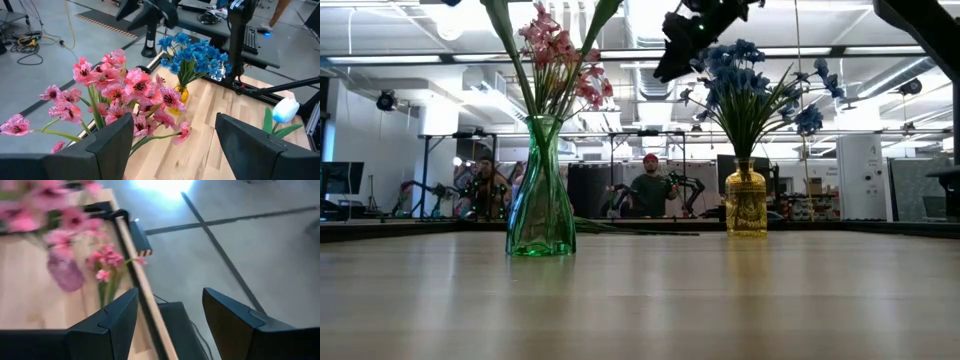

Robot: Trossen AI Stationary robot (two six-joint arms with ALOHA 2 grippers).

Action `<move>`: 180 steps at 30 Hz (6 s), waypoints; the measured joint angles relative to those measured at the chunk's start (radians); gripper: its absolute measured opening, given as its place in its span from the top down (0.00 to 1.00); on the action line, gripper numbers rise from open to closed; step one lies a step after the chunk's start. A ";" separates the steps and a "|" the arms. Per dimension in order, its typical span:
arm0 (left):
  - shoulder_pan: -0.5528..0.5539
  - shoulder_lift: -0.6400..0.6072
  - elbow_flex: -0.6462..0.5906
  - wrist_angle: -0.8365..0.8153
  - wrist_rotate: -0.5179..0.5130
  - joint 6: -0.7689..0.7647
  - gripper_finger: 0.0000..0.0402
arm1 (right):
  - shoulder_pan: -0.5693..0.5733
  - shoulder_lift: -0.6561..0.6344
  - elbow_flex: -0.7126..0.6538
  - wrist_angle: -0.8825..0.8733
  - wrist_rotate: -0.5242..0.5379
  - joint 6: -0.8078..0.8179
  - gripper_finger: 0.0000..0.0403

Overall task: Sort flowers into vase by color
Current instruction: Put the pink flowers into the pink vase

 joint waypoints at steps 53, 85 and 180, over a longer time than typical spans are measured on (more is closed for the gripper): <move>0.000 -0.041 -0.037 -0.008 0.000 -0.042 0.33 | -0.343 0.151 -0.006 -0.063 -0.568 0.359 0.47; 0.000 -0.100 -0.041 -0.008 -0.016 -0.024 0.33 | -0.253 0.153 -0.230 0.136 -0.681 0.289 0.47; 0.000 -0.100 -0.041 -0.008 -0.069 -0.011 0.33 | -0.044 0.387 -0.671 1.224 -0.731 0.240 0.47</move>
